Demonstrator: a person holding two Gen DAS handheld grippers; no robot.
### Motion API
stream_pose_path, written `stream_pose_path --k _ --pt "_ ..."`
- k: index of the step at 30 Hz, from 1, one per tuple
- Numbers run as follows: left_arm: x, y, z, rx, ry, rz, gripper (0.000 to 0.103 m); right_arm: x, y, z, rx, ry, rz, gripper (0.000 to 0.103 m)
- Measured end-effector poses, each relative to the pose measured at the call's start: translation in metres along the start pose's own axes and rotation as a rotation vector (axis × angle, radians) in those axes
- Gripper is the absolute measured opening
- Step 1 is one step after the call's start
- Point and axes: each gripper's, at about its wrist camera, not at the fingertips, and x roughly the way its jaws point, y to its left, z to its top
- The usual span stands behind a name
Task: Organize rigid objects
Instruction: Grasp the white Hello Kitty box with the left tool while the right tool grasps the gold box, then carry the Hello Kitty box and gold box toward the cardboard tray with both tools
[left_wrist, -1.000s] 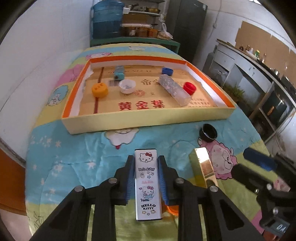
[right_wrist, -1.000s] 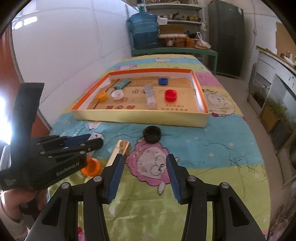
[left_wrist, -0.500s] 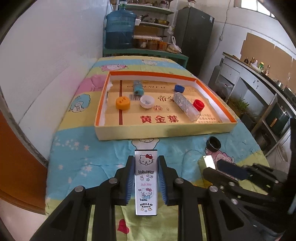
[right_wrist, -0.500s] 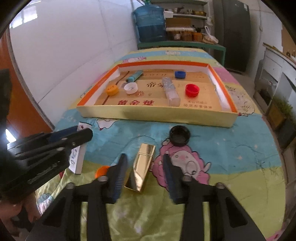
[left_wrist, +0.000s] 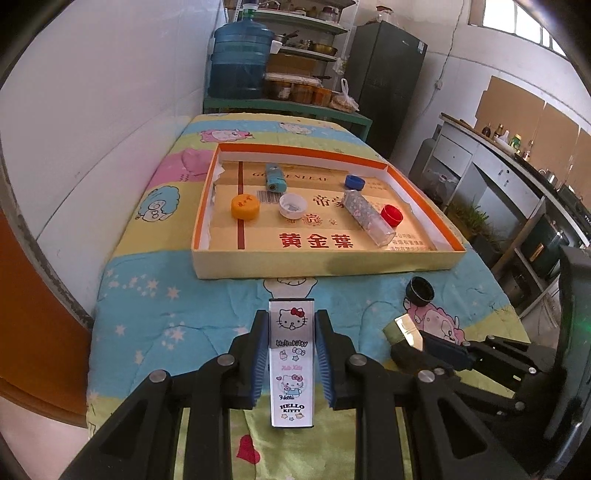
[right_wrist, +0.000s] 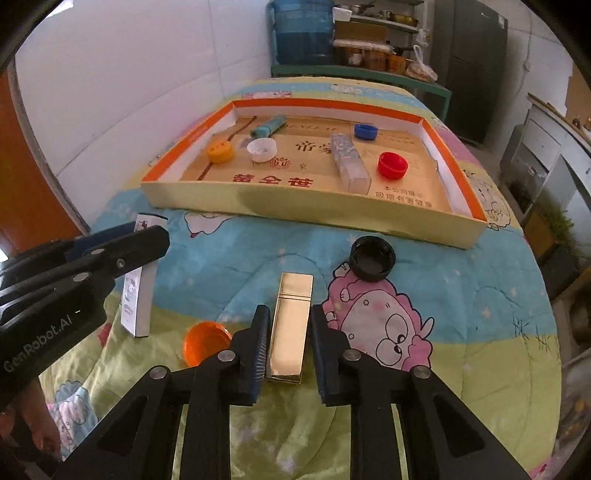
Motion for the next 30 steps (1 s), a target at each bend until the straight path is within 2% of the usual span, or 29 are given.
stream_pose_path --k 14,24,30 --pt "-0.009 -0.007 0.022 0.01 -0.026 -0.021 0.025 -0.035 -0.011 0.018 0.009 -0.084 0.001 0.018" --pt "-0.012 -0.019 0.064 0.022 -0.051 -0.045 0.025 -0.052 -0.03 0.052 -0.017 -0.149 -0.019 0.018" --pt "-0.003 -0.027 0.086 0.031 -0.058 -0.035 0.025 -0.05 -0.047 0.071 -0.012 -0.16 -0.028 0.018"
